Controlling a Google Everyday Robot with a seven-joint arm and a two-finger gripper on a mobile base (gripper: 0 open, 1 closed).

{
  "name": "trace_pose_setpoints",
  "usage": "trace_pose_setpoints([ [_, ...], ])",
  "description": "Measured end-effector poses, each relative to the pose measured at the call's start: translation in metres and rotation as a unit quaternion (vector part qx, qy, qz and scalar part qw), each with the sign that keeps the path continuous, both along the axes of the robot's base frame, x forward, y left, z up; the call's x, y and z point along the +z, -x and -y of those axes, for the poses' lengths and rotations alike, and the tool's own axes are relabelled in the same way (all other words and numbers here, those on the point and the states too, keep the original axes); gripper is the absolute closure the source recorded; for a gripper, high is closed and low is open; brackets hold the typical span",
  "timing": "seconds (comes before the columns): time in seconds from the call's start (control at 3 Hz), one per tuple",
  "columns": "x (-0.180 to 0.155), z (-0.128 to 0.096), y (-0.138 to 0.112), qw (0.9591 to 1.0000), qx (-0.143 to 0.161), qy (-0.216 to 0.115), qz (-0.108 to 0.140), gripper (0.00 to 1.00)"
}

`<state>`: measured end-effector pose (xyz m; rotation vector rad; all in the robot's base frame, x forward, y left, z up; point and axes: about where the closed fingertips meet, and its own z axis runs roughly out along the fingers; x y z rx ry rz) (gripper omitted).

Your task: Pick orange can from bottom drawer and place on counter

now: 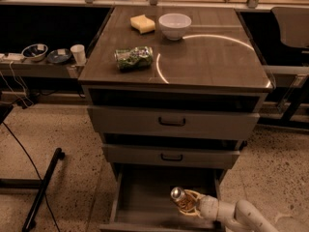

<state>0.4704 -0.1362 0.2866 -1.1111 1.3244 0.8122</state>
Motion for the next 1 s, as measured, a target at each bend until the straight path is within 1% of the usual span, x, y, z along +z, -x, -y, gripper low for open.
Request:
trace_pose_setpoints([
  [0.33,0.012,-0.003,0.002,0.9983,0.001,0.044,0.038,1.00],
  [0.67,0.066,0.012,-0.004,0.9829,-0.023,0.126,0.133,1.00],
  [1.0,0.144,0.021,0.003,0.9663,-0.029,0.180,0.182,1.00],
])
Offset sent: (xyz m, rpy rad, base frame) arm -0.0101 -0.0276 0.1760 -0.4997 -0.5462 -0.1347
